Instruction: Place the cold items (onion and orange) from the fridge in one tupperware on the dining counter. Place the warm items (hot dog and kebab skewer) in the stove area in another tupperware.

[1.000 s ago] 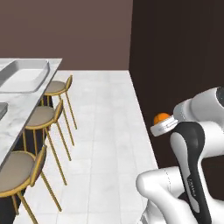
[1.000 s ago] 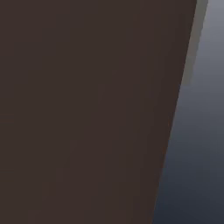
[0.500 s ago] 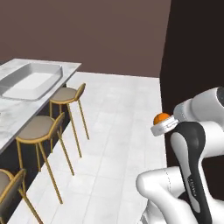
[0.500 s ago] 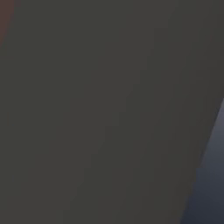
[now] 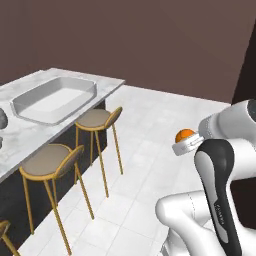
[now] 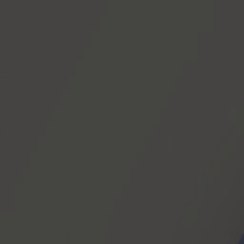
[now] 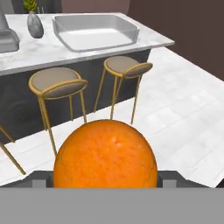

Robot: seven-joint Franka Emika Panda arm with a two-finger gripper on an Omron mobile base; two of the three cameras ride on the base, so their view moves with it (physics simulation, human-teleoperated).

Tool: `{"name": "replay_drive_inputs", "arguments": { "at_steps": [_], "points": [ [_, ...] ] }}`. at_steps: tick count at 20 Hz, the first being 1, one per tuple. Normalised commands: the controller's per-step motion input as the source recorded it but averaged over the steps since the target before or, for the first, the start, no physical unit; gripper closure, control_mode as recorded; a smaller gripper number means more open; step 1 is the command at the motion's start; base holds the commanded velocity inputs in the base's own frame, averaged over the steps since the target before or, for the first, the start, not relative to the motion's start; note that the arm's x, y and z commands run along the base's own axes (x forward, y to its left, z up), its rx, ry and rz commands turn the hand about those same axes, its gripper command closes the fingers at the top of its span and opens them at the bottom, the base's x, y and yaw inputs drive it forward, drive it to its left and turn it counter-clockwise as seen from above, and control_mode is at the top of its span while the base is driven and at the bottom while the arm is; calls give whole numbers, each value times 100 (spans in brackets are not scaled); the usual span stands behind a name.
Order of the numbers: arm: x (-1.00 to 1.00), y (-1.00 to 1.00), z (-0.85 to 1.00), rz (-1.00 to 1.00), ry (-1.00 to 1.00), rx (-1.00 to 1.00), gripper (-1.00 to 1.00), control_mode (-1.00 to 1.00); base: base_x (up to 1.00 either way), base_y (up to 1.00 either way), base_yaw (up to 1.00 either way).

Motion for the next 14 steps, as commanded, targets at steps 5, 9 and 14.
{"name": "replay_drive_inputs", "arguments": {
  "at_steps": [5,9,14],
  "points": [
    [0,0,0,0,0,0,100,100,100,-61,47],
    [0,0,0,0,0,0,100,100,91,-54,48],
    [0,0,0,0,0,0,100,100,89,-40,47]
  ]
}}
